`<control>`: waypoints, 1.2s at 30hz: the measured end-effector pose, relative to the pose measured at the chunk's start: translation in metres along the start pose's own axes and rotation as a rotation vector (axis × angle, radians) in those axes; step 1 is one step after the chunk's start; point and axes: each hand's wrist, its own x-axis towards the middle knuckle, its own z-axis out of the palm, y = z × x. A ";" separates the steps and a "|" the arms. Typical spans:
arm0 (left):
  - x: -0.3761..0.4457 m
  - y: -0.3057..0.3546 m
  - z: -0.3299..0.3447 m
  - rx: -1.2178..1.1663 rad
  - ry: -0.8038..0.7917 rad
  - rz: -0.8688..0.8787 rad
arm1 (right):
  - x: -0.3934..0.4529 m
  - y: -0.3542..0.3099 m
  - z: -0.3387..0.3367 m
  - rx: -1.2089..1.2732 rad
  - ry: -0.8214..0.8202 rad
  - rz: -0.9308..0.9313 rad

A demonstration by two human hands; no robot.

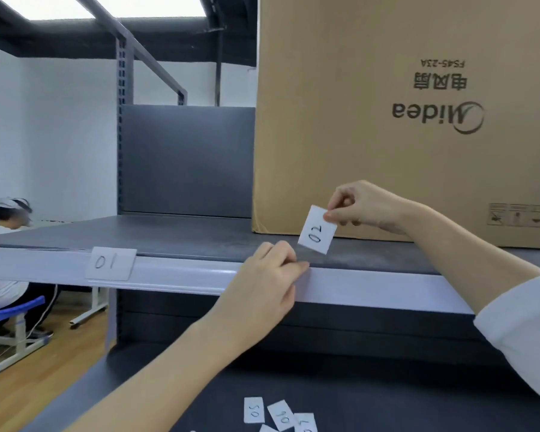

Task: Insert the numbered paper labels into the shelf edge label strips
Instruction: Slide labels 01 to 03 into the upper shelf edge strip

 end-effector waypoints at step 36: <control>0.046 0.065 0.000 -0.199 -0.098 -0.344 | -0.088 0.038 -0.017 0.085 0.143 0.061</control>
